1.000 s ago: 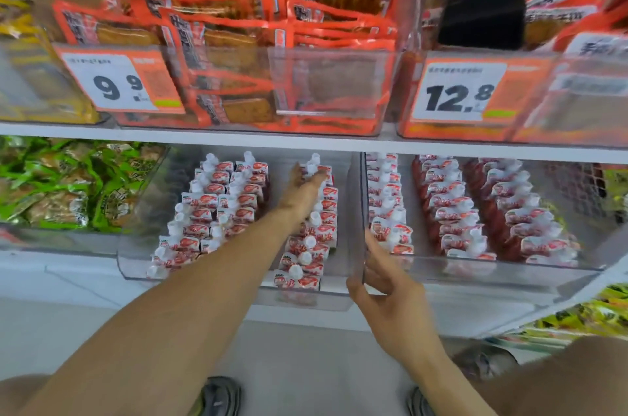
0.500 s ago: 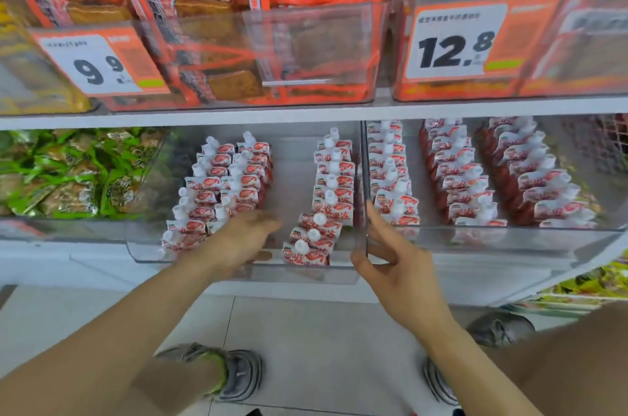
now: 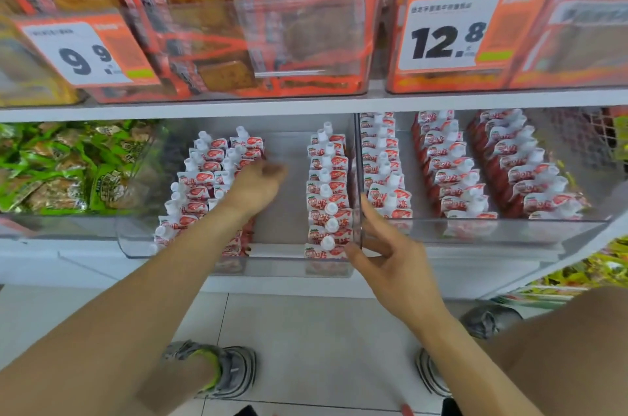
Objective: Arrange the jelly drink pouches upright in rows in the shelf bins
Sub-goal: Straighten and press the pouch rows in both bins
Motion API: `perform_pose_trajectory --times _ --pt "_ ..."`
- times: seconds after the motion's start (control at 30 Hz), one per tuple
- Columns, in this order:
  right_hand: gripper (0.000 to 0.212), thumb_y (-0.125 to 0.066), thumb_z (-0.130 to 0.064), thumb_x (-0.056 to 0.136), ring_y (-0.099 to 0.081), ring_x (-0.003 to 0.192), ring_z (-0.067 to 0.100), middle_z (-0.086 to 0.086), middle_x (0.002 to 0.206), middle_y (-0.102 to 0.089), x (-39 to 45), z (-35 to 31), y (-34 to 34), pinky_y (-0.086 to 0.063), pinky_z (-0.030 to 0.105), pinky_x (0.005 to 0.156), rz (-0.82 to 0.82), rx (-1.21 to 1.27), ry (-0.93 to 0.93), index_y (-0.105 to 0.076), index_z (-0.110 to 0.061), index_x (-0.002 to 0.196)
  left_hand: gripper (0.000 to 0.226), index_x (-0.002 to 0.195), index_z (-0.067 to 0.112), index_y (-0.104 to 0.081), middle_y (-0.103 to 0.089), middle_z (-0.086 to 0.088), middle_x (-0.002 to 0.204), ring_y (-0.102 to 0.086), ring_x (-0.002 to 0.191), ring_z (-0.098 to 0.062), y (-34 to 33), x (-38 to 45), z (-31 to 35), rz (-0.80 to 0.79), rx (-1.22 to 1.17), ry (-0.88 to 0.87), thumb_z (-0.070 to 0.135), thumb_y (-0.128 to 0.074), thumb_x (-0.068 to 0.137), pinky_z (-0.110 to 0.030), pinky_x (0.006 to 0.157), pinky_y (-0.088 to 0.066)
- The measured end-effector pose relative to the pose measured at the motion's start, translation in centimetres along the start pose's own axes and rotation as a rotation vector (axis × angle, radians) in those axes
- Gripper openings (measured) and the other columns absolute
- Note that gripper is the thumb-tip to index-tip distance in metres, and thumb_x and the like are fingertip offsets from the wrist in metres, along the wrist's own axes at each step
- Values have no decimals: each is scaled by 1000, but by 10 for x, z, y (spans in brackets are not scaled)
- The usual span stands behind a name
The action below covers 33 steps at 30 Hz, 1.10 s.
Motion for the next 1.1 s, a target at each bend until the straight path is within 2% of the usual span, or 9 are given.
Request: perform_pose_trajectory --times 0.13,0.27,0.37,0.47,0.63,0.77,0.87,0.93,1.1 --pt "70 -71 -7 88 -63 111 -4 -23 119 -68 2 -1 0 -56 14 75 -17 -30 24 -42 -37 144 59 143 16 -40 -46 -6 145 -49 126 -20 -43 42 29 -43 -364 10 51 -39 96 -34 109 -36" --pt "69 -67 -4 90 -61 111 -7 -17 119 -69 7 2 2 -56 16 81 -63 -19 12 -40 -36 146 71 153 21 -16 -42 -10 149 -47 129 -27 -76 52 40 -200 -403 -3 61 -31 96 -43 109 -38" --pt "71 -67 -3 89 -63 111 -3 -15 121 -69 9 6 2 -56 18 83 -70 -13 -6 -41 -37 145 106 150 27 -28 -44 -4 148 -44 133 -26 -78 65 34 -345 -468 83 89 -40 66 -50 114 -29" --pt "72 -66 1 89 -62 109 -6 -13 115 -71 10 9 1 -55 17 84 -71 -11 -3 -41 -36 145 80 154 26 -15 -29 0 156 -30 142 -23 -77 68 35 -331 -450 37 70 -32 90 -47 119 -19" --pt "72 -65 6 88 -57 86 -13 -28 85 -66 9 14 0 -51 11 77 -71 1 -26 -42 -35 143 77 141 17 -46 -52 -9 141 -50 128 -25 -72 72 15 -271 -579 89 70 -32 89 -46 113 -33" --pt "72 -64 5 88 -58 100 -11 -21 105 -70 9 14 -1 -53 15 80 -59 17 -37 -43 -35 144 61 144 24 -40 -46 -5 147 -44 133 -23 -82 64 14 -226 -471 21 60 -23 98 -43 116 -28" --pt "71 -65 3 89 -59 109 -7 -13 117 -71 8 10 -1 -54 17 84 -60 32 -43 -41 -34 146 60 154 26 -12 -34 -3 153 -34 139 -22 -87 59 21 -225 -327 -73 53 -17 101 -37 118 -23" --pt "71 -65 2 89 -59 112 -4 -12 122 -69 8 7 -1 -55 19 85 -59 35 -39 -41 -34 146 60 154 31 -6 -29 1 156 -30 142 -20 -85 59 18 -270 -308 -88 55 -18 100 -39 119 -21" --pt "71 -65 3 89 -60 118 4 -10 127 -66 5 8 0 -56 24 87 -64 67 -42 -41 -30 147 53 143 26 -43 -52 7 142 -49 127 -13 -52 32 4 -459 -328 -54 50 -47 96 -41 111 -36"
Point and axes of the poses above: each hand's wrist, its own x-axis towards the middle knuckle, its own y-axis out of the back of the hand, z = x × y, the point moved 3 cm from there along x, towards the middle knuckle
